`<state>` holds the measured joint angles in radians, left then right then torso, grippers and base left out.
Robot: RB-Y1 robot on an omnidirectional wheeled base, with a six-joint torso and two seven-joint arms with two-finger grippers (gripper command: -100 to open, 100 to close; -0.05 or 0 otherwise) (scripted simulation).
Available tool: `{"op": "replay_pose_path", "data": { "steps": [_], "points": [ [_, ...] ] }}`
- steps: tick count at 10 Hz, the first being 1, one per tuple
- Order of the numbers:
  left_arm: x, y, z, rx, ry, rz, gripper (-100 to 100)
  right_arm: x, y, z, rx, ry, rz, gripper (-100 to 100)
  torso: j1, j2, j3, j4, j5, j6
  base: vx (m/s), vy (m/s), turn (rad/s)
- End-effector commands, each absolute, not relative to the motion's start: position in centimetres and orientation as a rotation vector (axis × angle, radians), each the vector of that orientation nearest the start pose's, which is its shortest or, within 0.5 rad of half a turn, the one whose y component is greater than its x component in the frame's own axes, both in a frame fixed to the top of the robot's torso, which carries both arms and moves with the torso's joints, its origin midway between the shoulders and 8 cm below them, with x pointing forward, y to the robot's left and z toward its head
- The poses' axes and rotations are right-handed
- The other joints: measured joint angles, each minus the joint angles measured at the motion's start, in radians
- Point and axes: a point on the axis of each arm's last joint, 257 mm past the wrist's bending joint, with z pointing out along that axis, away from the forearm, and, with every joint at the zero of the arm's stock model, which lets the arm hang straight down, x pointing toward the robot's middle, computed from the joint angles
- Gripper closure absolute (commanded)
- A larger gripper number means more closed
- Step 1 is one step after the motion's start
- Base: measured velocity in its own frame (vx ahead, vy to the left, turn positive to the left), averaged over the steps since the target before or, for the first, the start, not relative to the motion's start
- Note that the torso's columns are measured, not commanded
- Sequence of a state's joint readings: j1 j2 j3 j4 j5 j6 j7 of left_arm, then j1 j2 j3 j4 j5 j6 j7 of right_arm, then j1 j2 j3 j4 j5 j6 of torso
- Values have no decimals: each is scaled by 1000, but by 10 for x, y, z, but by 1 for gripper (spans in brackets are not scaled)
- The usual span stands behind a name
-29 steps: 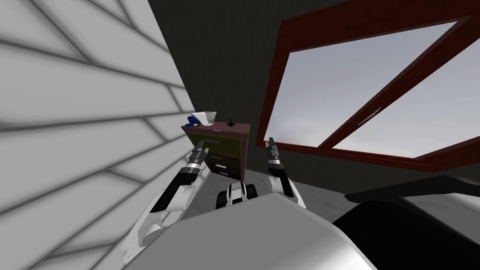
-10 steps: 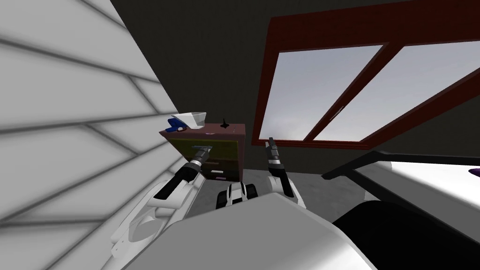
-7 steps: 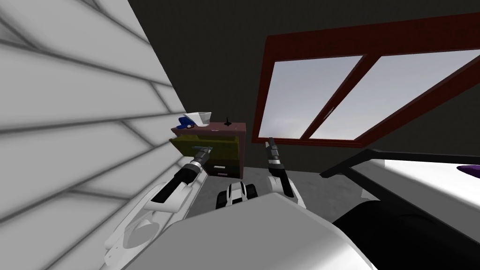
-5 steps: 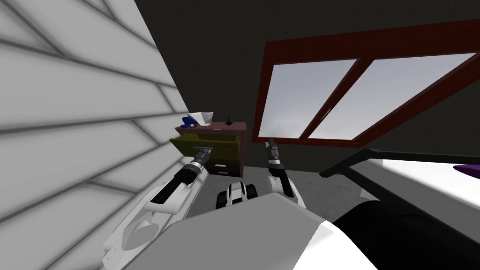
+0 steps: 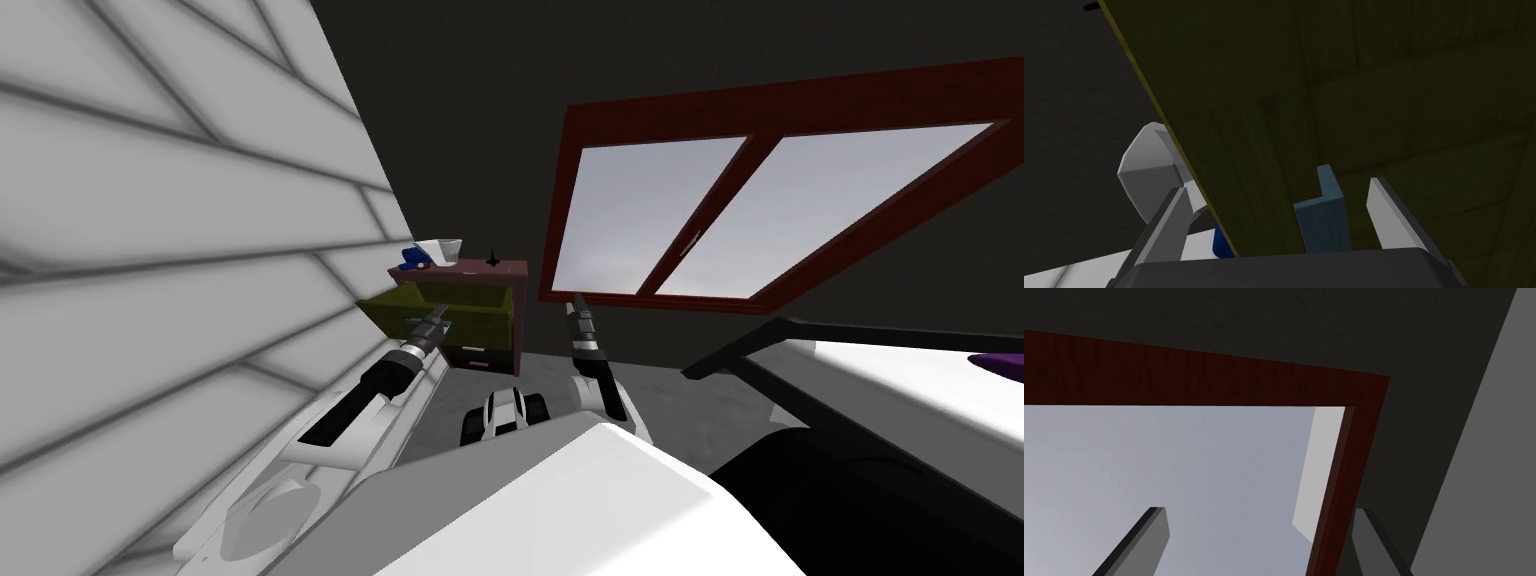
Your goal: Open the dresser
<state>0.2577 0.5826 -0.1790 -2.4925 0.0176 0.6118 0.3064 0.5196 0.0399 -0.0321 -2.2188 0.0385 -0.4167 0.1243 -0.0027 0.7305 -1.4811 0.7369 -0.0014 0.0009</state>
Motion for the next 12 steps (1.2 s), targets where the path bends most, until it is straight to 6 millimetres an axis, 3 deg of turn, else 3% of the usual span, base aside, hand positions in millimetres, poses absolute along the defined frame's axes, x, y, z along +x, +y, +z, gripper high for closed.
{"op": "replay_pose_path", "data": {
  "steps": [1, 5, 6, 7, 12],
  "points": [
    [422, 197, -65, -966, 1512, -1206, -100, 363, -299, -27, 737, 746, 1086, 0, 2, 4, 2, 0, 1, 0, 41, -13, 10],
    [414, 195, -44, -960, 1517, -1209, -100, 363, -299, -27, 737, 746, 1086, 0, 3, 14, 8, 7, -1, -2, 20, -10, 13],
    [415, 196, -56, -982, 1534, -1199, -100, 363, -299, -27, 737, 746, 1086, 0, 2, 16, 8, 10, -2, -3, 13, -5, 0],
    [415, 196, -58, -991, 1538, -1197, 0, 363, -299, -27, 737, 746, 1086, 0, 2, 15, 9, 7, -1, -2, 6, -1, -1],
    [415, 198, -64, -1006, 1548, -1186, 0, 363, -299, -27, 737, 746, 1086, 0, 2, 8, 5, 2, 1, -1, 0, 0, 0]
  ]
}}
